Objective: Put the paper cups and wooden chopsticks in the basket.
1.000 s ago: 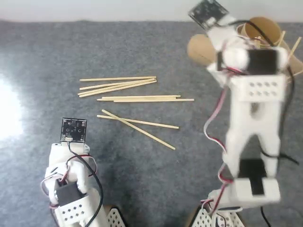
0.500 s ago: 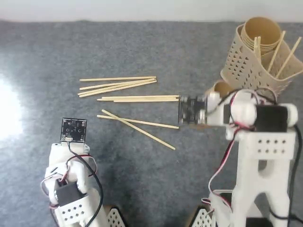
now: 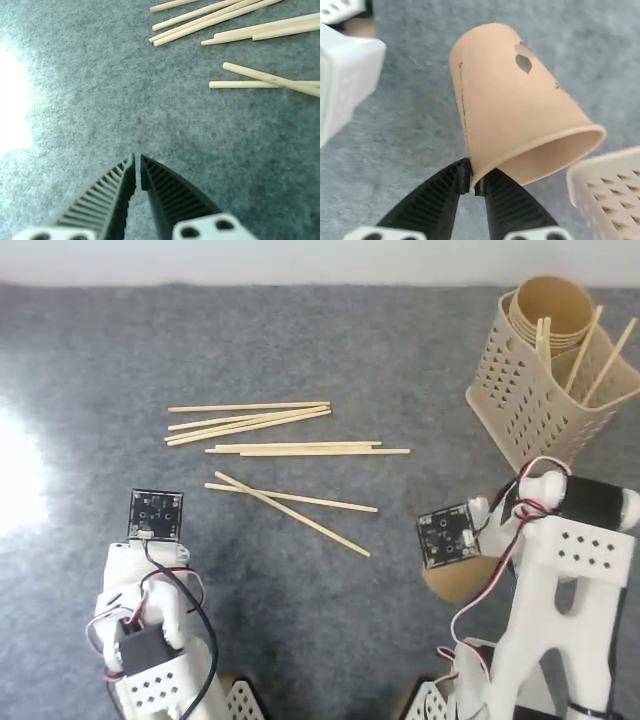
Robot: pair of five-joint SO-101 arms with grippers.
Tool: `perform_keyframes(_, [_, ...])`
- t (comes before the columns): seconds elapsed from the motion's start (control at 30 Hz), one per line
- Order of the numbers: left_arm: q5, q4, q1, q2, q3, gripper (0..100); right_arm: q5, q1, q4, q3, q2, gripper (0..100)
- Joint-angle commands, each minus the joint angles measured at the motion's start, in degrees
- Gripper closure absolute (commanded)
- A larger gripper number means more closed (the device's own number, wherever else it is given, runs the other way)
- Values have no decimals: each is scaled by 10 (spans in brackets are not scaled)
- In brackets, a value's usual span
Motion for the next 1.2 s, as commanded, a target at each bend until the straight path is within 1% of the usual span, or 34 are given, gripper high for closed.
perform_keyframes(0.0, [-6, -10, 4, -4, -4, 986, -1, -25, 22, 20, -15, 984])
perform_keyframes(0.07, [-6, -10, 4, -4, -4, 986, -46, -45, 21, 32, -15, 956])
perform_keyframes(0.17, [-6, -10, 4, -4, -4, 986, -135, -77, 21, 42, -15, 860])
perform_keyframes(0.23, [-6, -10, 4, -4, -4, 986, -164, -103, 21, 51, -15, 816])
perform_keyframes(0.37, [-6, -10, 4, -4, -4, 986, -185, -153, 22, 78, -15, 831])
perform_keyframes(0.57, [-6, -10, 4, -4, -4, 986, -189, -191, 23, 112, -15, 833])
perform_keyframes(0.73, [-6, -11, 4, -4, -4, 986, -260, -237, 24, 135, -15, 833])
perform_keyframes(0.87, [-6, -11, 4, -4, -4, 986, -318, -274, 24, 105, -36, 833])
perform_keyframes(1.03, [-6, -11, 4, -4, -4, 986, -405, -325, 24, 36, -136, 833])
perform_keyframes(1.17, [-6, -11, 3, -4, -4, 986, -471, -366, 25, 39, -223, 834])
